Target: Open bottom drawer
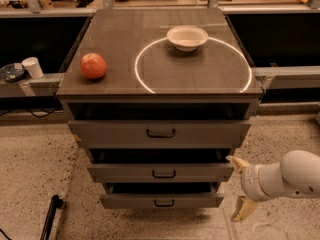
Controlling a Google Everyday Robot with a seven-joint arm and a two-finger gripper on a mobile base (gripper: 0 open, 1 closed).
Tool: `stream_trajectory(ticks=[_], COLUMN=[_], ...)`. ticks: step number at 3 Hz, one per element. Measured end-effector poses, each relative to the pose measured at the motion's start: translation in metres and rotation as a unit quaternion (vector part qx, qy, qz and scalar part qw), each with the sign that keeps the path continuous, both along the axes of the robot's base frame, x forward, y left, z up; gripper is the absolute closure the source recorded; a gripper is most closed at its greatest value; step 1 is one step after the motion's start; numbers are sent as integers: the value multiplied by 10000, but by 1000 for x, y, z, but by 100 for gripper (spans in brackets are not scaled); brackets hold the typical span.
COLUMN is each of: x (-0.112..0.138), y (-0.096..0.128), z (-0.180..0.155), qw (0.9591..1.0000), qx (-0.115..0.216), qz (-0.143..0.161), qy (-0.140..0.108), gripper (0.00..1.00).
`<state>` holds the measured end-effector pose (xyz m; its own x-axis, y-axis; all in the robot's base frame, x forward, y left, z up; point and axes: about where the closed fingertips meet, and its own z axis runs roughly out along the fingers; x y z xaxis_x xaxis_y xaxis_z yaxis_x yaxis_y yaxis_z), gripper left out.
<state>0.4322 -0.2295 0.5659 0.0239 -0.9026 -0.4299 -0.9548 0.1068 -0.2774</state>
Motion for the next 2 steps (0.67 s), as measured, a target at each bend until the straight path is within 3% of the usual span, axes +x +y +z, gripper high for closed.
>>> stream_trajectory(ticks=[1, 2], x=[15, 14], y=[22, 50], z=[-18, -69], qw=[9946, 9862], qx=[973, 1457], qz=[327, 790], qy=[-143, -16], gripper=[0, 0])
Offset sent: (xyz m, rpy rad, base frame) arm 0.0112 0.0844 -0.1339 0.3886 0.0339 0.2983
